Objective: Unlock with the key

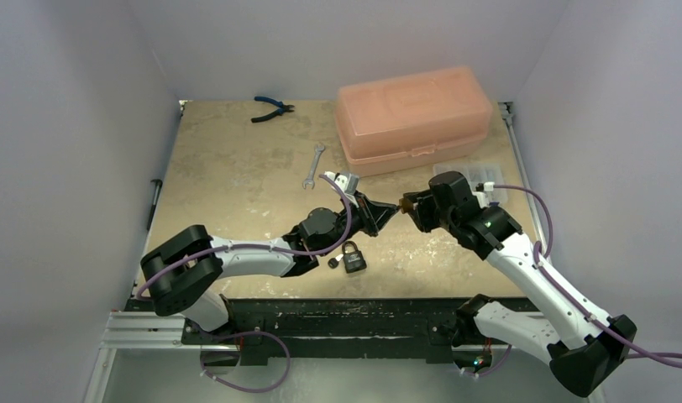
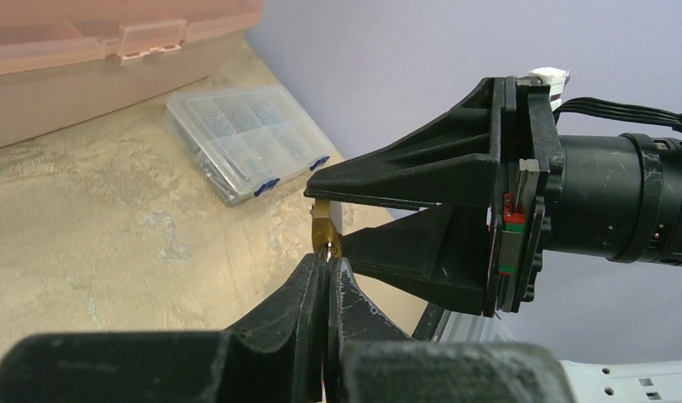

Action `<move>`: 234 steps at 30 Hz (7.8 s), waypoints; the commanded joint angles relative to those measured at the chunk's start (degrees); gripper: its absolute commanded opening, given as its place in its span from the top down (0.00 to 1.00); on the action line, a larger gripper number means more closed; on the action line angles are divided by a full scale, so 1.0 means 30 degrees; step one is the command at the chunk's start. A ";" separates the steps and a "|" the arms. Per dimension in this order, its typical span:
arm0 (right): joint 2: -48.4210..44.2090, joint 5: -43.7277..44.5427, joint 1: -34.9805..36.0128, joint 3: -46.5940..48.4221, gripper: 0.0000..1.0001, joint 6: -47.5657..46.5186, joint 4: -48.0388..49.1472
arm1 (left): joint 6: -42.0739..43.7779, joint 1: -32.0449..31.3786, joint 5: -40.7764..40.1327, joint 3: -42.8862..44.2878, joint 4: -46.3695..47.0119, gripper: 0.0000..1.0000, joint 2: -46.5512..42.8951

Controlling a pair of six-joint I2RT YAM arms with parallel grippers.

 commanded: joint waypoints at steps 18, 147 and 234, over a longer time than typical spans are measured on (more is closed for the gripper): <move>-0.1806 0.1205 0.0275 -0.1125 1.00 -0.2623 0.3325 | 0.3511 0.0146 -0.0832 -0.1878 -0.5034 0.45 -0.6293; 0.1794 -0.3156 0.1298 0.2186 1.00 -0.6727 0.3019 | 0.9782 0.0076 -0.0884 0.0597 -0.6205 1.00 -0.3854; 0.2655 -0.3136 0.1389 0.3855 1.00 -0.5842 -0.1215 | 1.1871 0.0887 0.2143 -0.0199 -0.9828 0.23 -0.9400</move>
